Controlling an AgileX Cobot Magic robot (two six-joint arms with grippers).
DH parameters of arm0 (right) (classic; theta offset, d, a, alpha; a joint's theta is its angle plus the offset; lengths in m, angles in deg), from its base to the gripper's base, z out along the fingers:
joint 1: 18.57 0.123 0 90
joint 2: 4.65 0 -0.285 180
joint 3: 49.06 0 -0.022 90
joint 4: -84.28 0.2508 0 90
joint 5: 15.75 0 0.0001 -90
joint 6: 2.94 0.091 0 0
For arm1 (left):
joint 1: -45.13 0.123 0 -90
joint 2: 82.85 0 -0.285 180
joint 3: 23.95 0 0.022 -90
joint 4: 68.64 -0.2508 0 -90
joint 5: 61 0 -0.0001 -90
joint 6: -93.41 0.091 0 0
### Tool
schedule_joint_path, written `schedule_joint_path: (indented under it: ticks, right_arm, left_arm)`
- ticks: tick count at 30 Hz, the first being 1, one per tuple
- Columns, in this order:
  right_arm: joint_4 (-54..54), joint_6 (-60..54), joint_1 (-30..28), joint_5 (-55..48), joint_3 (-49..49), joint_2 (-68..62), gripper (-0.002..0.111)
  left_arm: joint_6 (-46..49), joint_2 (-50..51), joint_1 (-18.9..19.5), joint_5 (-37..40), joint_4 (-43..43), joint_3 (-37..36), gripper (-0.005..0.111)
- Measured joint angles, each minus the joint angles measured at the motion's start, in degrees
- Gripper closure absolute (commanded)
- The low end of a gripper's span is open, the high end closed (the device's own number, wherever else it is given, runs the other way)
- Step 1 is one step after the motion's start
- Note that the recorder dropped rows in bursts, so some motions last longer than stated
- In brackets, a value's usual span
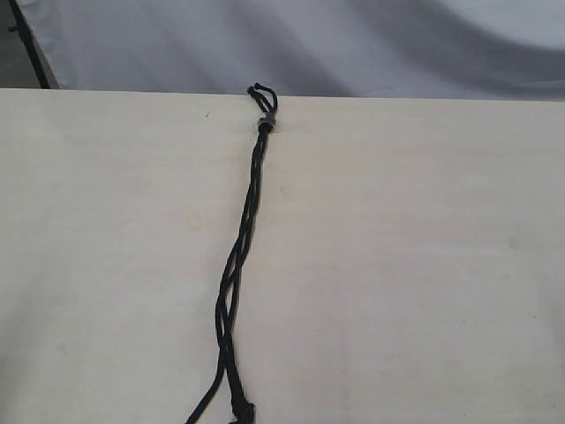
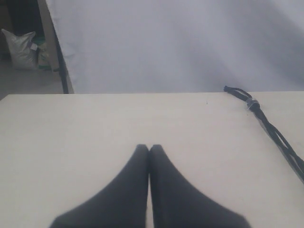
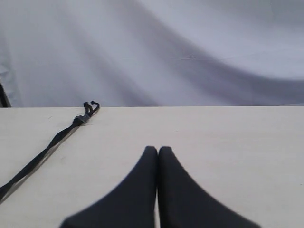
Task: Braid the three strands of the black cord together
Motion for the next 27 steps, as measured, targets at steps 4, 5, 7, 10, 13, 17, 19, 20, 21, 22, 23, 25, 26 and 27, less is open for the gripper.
schedule_joint_path:
  ticks: [4,5,7,10,13,17,19,20,21,22,23,25,26,27]
  right_arm:
    - [0.0,-0.5,-1.3,-3.6,0.0,2.9,0.108]
    - [0.0,-0.5,-1.6,-3.8,0.0,3.0,0.108]
    - [0.3,-0.5,-1.6,-3.9,0.0,3.0,0.108]
    - [0.4,-0.5,-1.6,-4.1,0.0,3.0,0.108]
    - [0.6,-0.5,-1.9,-4.1,0.0,3.0,0.108]
    - [0.6,-1.0,-4.5,-4.1,0.0,3.0,0.108]
    - [0.6,-1.1,-5.9,-4.3,0.0,3.0,0.108]
    - [0.6,-1.2,-6.4,-4.3,0.0,3.0,0.108]
    - [0.6,-1.2,-6.7,-4.3,0.0,3.0,0.108]
    - [0.6,-1.4,-6.8,-4.3,0.0,3.0,0.108]
    - [0.6,-1.4,-6.9,-4.3,0.0,3.0,0.108]
    - [0.6,-1.4,-6.9,-4.3,0.0,3.0,0.108]
    - [0.6,-1.4,-6.9,-4.3,0.0,3.0,0.108]
    - [0.6,-1.4,-6.9,-4.3,0.0,3.0,0.108]
  left_arm:
    - [0.0,0.0,0.0,0.0,0.0,0.0,0.106]
    - [0.0,0.0,0.0,0.0,0.0,0.0,0.106]
    - [0.0,0.0,0.0,0.0,0.0,0.0,0.106]
    - [0.0,0.0,0.0,0.0,0.0,0.0,0.106]
    - [0.0,0.0,0.0,0.0,0.0,0.0,0.106]
    - [0.0,0.0,0.0,0.0,0.0,0.0,0.106]
    - [0.0,0.0,0.0,0.0,0.0,0.0,0.106]
    - [0.0,0.0,0.0,0.0,0.0,0.0,0.106]
    - [0.0,0.0,0.0,0.0,0.0,0.0,0.106]
    - [0.0,0.0,0.0,0.0,0.0,0.0,0.106]
    - [0.0,0.0,0.0,0.0,0.0,0.0,0.106]
    - [0.0,0.0,0.0,0.0,0.0,0.0,0.106]
    - [0.0,0.0,0.0,0.0,0.0,0.0,0.106]
    - [0.0,0.0,0.0,0.0,0.0,0.0,0.106]
